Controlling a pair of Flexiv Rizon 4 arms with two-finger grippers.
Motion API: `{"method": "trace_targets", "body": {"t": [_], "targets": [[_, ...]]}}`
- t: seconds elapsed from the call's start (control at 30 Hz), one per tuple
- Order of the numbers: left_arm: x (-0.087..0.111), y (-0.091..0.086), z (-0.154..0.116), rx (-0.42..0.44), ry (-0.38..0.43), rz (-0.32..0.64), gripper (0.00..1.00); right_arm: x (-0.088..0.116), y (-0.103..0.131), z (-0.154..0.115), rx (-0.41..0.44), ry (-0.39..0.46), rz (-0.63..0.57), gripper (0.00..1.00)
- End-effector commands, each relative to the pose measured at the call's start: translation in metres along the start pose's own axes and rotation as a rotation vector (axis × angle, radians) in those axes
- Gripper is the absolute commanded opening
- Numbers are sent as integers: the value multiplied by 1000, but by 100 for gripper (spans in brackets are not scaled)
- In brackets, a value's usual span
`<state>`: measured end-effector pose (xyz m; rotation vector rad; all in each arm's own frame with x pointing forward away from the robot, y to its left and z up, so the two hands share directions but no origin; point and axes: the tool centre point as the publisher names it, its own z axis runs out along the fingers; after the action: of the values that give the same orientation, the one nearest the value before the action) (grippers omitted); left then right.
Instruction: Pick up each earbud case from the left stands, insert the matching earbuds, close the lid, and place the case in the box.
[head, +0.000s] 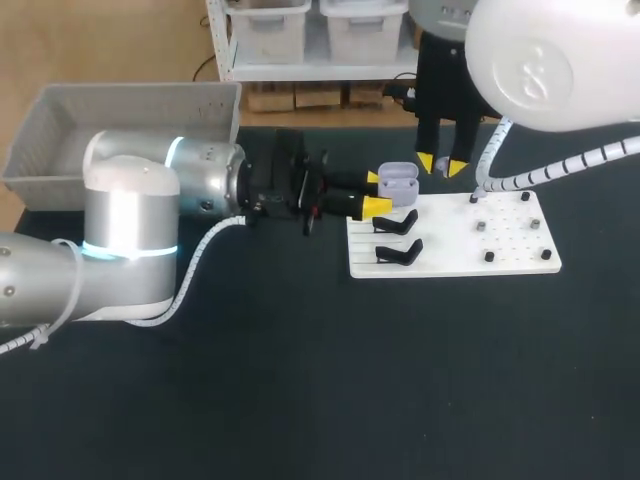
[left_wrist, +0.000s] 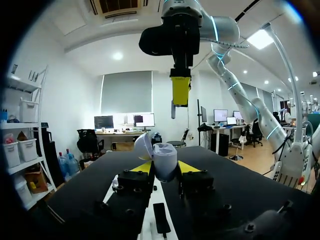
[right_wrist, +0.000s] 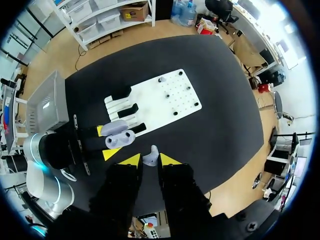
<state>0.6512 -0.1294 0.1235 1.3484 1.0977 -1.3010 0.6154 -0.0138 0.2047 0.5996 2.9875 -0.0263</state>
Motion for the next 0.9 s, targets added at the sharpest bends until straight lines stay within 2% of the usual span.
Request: {"method": "trace_targets", "body": {"t": [0.03, 0.4, 0.47, 0.63, 0.9], "targets": [[1, 0, 0, -3, -1, 2, 0, 0, 0, 0, 0, -2, 1, 0], [1, 0, 0, -3, -1, 2, 0, 0, 0, 0, 0, -2, 1, 0], [1, 0, 0, -3, -1, 2, 0, -1, 4, 0, 29, -22, 38, 0], [1, 0, 0, -3, -1, 2, 0, -4, 16, -2, 34, -65, 148, 0], [1, 0, 0, -3, -1, 2, 0, -7, 31, 11, 54, -27, 228, 0]]}}
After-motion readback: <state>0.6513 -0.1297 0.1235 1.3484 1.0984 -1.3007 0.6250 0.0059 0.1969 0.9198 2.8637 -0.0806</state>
